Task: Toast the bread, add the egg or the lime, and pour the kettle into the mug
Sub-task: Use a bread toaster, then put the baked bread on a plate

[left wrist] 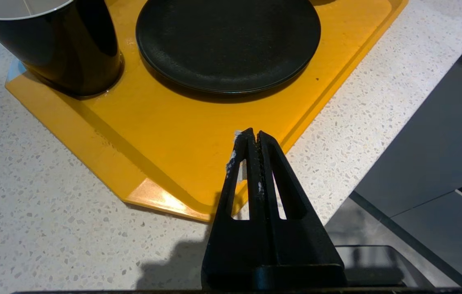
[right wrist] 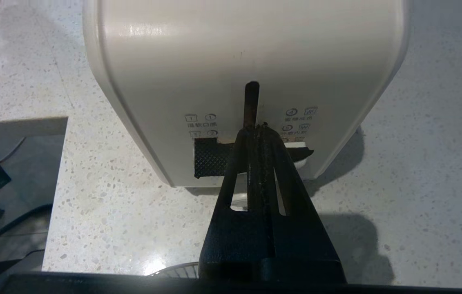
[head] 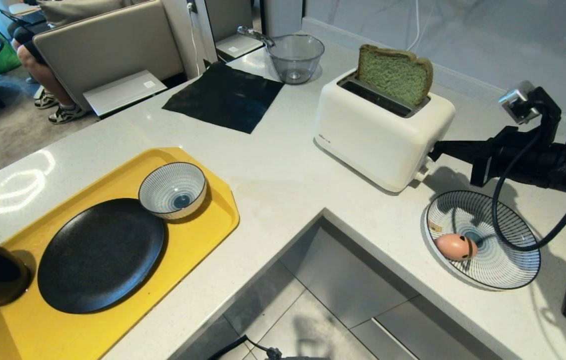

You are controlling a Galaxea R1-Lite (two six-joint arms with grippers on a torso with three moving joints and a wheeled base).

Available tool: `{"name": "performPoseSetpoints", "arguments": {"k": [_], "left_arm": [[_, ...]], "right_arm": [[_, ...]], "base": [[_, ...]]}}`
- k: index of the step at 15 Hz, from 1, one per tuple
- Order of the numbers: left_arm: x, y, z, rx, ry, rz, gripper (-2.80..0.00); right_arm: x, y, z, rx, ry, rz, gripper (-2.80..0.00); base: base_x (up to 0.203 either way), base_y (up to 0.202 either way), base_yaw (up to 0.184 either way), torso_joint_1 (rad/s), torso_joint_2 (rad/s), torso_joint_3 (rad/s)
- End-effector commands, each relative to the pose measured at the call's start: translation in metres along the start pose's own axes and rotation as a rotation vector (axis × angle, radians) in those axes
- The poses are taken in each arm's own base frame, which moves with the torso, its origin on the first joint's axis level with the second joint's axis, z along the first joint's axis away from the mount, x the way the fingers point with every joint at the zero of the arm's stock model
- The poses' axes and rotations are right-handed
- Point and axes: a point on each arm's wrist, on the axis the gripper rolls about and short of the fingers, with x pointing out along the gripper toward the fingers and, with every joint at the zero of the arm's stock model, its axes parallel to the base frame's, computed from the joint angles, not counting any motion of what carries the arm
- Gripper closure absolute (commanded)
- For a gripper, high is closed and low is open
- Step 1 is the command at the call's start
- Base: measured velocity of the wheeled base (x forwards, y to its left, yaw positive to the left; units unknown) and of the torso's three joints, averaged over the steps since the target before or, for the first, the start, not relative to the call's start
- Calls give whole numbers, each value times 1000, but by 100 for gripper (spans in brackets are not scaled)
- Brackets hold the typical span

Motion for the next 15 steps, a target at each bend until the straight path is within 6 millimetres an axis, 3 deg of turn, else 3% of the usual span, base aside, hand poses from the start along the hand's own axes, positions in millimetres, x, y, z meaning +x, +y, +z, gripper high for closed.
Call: {"name": "performPoseSetpoints", "arguments": {"k": [1, 8, 15], "left_arm": [[1, 0, -4, -1, 13, 1, 0], [1, 0, -4, -1, 13, 1, 0], [1, 0, -4, -1, 13, 1, 0]], "right_arm": [[-5, 1, 9, -17, -25, -5, 0], [-27, 1, 23, -29, -43, -39, 0], [-54, -6, 54, -14, -106, -135, 0]], "base": [[0, 0, 0, 0, 0, 0], [0, 0, 0, 0, 0, 0], [0, 0, 0, 0, 0, 0]]}}
